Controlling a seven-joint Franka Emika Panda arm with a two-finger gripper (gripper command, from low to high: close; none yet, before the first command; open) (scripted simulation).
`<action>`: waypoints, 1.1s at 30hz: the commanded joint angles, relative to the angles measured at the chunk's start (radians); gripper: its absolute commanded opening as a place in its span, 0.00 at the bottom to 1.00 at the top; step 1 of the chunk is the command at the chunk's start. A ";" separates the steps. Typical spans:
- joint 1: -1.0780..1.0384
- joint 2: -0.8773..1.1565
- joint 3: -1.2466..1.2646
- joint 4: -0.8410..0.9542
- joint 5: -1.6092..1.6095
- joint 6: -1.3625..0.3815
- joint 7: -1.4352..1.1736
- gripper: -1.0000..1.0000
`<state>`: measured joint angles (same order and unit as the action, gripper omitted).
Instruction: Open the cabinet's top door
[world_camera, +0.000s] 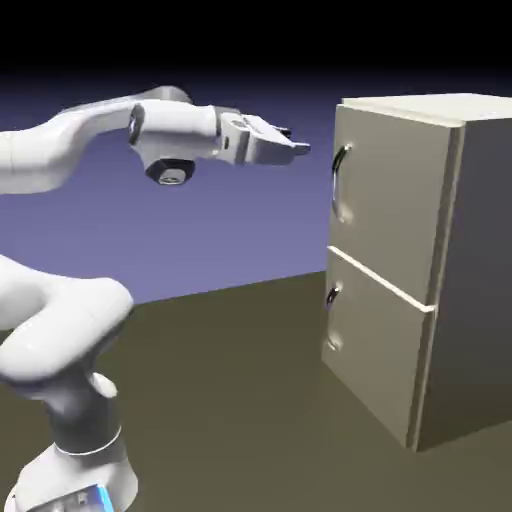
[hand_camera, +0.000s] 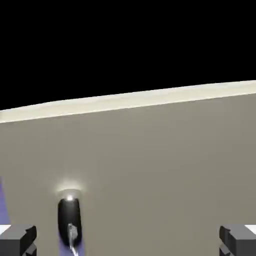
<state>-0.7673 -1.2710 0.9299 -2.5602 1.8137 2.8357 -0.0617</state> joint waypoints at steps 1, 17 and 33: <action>-0.019 -0.017 0.022 0.006 0.044 -0.005 -0.019 0.50; -0.297 -0.267 0.354 0.095 0.691 -0.077 -0.306 0.50; -0.267 -0.298 0.254 -0.100 0.806 -0.487 -0.478 0.00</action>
<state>-1.0342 -1.5692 1.1835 -2.6604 2.6203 2.3482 -0.5400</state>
